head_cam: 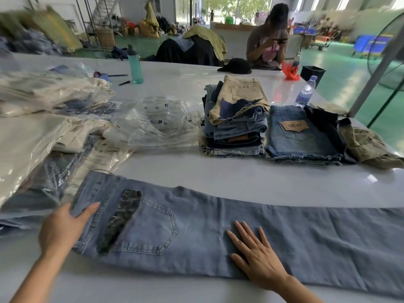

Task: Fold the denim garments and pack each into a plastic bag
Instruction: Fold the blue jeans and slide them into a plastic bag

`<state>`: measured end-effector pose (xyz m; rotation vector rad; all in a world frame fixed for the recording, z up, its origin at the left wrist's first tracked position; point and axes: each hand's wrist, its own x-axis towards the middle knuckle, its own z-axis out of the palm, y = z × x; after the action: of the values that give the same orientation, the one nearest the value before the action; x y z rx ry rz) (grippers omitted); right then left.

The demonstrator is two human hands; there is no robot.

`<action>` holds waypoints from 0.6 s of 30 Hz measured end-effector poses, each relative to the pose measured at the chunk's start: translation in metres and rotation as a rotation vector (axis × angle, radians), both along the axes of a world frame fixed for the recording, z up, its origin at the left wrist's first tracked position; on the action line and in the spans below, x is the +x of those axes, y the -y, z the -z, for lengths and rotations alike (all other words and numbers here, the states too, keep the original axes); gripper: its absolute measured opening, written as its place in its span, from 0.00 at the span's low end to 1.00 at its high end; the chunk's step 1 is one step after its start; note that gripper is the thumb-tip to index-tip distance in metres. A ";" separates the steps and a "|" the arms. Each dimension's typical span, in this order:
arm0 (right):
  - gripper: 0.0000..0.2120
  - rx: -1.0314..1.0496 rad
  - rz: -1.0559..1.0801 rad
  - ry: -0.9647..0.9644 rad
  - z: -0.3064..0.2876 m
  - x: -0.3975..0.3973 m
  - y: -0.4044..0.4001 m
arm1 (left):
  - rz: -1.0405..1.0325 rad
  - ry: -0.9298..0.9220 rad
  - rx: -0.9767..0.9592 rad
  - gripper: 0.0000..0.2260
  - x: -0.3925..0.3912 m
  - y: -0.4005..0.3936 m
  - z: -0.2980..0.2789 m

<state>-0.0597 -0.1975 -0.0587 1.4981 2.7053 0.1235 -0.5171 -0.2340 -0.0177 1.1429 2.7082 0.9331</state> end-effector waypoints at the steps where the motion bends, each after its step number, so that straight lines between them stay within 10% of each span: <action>1: 0.26 -0.003 -0.022 -0.021 -0.001 -0.005 0.003 | -0.017 -0.008 -0.042 0.23 -0.004 0.005 0.004; 4: 0.18 -0.044 -0.007 -0.132 -0.015 -0.029 -0.007 | -0.113 -0.148 -0.274 0.22 0.004 0.008 0.019; 8: 0.15 -0.143 0.104 -0.303 -0.036 -0.080 -0.063 | 0.205 -0.437 -0.001 0.18 0.080 -0.020 0.006; 14: 0.19 -0.375 0.142 -0.296 -0.030 -0.157 -0.135 | 0.525 -0.344 -0.344 0.37 0.168 -0.033 0.031; 18: 0.18 -0.328 0.114 -0.318 -0.024 -0.174 -0.147 | 0.419 -0.503 -0.175 0.28 0.162 -0.023 0.044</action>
<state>-0.2342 -0.0502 -0.0345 1.6780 2.6741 -0.5807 -0.3551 -0.2106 -0.0616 2.0157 2.6278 0.3767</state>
